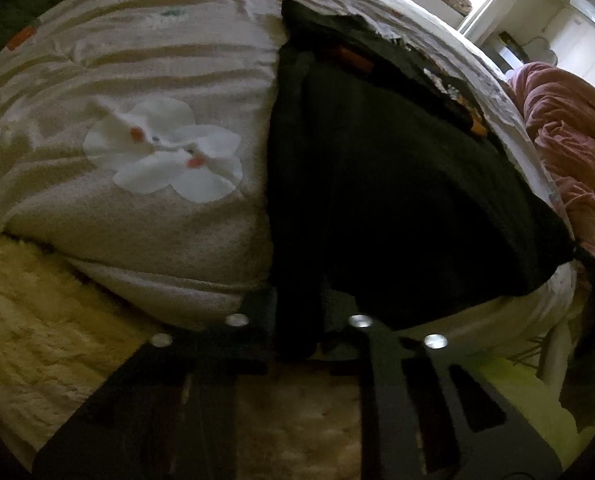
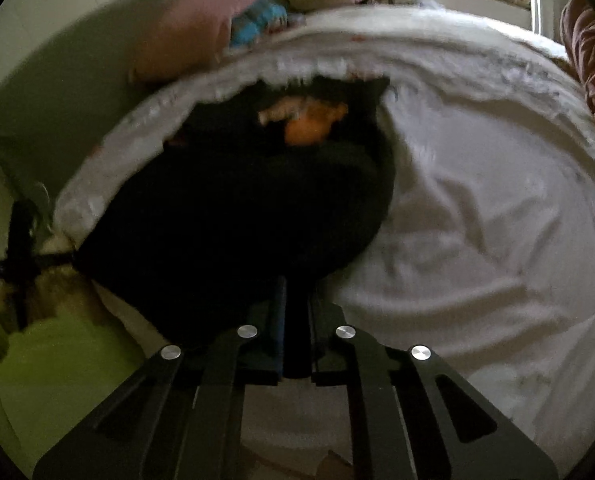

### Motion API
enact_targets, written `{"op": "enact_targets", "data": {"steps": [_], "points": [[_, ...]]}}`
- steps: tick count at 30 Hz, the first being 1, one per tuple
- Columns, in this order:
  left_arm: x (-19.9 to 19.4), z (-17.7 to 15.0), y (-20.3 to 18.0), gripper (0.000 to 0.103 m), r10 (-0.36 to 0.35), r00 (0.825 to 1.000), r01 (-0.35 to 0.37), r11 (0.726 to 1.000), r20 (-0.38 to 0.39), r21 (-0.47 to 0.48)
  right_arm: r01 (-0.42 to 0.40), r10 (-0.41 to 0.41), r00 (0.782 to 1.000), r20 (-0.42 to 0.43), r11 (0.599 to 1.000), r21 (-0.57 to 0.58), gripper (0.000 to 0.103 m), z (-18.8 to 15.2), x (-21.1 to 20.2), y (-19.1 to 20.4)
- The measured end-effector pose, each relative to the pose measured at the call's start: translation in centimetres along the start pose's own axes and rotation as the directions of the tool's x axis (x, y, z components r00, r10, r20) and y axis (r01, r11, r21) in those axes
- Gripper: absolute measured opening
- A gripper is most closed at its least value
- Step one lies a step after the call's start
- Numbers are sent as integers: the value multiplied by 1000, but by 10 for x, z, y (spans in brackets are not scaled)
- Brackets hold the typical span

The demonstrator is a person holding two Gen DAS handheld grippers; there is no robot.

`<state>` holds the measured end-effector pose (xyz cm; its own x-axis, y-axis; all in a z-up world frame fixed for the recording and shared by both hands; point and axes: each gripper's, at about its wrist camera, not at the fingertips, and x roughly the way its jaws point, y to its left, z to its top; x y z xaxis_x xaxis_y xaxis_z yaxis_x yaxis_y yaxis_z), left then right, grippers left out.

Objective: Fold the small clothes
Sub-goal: 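Lift the hem with both grippers and fold it over toward the collar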

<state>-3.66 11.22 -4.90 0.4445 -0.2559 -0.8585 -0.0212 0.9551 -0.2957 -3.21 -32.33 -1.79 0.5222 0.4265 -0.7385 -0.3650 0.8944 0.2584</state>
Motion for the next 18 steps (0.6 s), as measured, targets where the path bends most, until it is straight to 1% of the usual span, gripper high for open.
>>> {"op": "enact_targets", "data": {"steps": [2,4,6,9,11,15,18], "points": [[-5,2,-1,3,-9,1000,9,1000,17,-2,-8,8,999,50,1000,3,7,8,-8,-1],[-15,7,0,3,-32,998,33,999,49,-15,-6,5,996,86,1000,6,7,15,-16,-3],[-26,15,0,3,-33,995,35,999,90,-14,-6,5,993,118,1000,8,7,21,-23,-6],[-46,27,0,3,-41,987,45,999,153,-18,-1,-1,990,144,1000,14,7,26,-26,-8],[-54,34,0,3,-45,982,49,999,182,-17,3,-6,986,167,1000,20,7,30,-30,-11],[-66,47,0,3,-43,974,48,999,221,-18,6,-10,971,240,1000,20,7,36,-40,-10],[-70,57,-5,3,-30,970,33,999,243,-9,12,-15,961,276,1000,13,7,44,-43,-7]]}}
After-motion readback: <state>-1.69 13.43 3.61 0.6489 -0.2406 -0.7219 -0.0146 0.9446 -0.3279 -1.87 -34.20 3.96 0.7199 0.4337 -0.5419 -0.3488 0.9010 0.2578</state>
